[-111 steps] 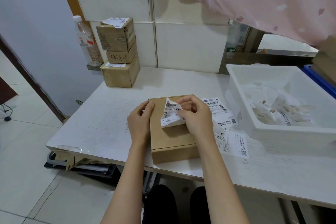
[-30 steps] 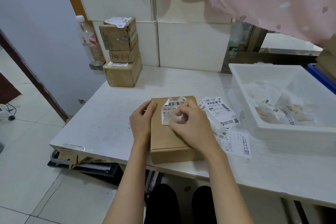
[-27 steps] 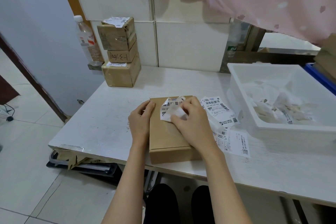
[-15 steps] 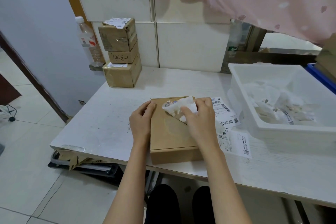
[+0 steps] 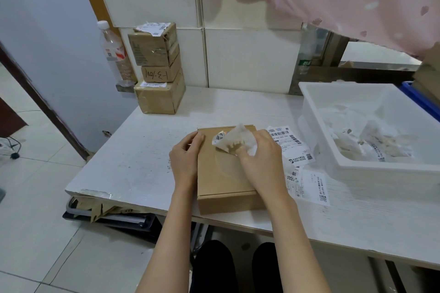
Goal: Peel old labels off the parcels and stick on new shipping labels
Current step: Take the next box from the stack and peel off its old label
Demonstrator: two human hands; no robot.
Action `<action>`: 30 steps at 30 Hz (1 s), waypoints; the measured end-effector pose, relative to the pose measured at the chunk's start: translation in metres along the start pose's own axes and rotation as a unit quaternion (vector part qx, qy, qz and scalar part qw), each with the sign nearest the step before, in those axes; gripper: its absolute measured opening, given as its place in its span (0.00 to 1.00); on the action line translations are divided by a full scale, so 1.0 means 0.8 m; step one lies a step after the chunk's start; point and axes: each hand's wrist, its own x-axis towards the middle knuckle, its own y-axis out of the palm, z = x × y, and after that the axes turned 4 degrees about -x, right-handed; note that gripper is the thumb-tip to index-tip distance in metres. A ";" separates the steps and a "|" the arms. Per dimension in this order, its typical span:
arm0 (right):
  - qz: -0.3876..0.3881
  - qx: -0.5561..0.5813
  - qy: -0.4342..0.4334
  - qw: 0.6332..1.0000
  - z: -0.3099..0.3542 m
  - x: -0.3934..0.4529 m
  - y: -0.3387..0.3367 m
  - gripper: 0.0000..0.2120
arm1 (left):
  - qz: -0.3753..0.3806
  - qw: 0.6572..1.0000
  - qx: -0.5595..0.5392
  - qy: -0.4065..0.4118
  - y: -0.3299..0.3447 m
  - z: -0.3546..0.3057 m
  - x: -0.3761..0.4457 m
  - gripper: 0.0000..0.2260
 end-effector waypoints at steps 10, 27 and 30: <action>-0.030 0.116 0.045 0.992 0.002 -0.002 -0.003 0.11 | 0.005 1.000 -0.005 0.002 0.000 -0.001 -0.001 0.08; -0.006 0.186 0.027 0.982 0.010 -0.007 -0.017 0.11 | 0.003 1.000 -0.014 0.001 0.001 -0.003 -0.003 0.05; 0.005 0.191 0.012 0.982 0.011 -0.007 -0.018 0.09 | -0.003 1.000 -0.016 -0.007 0.001 -0.003 -0.002 0.05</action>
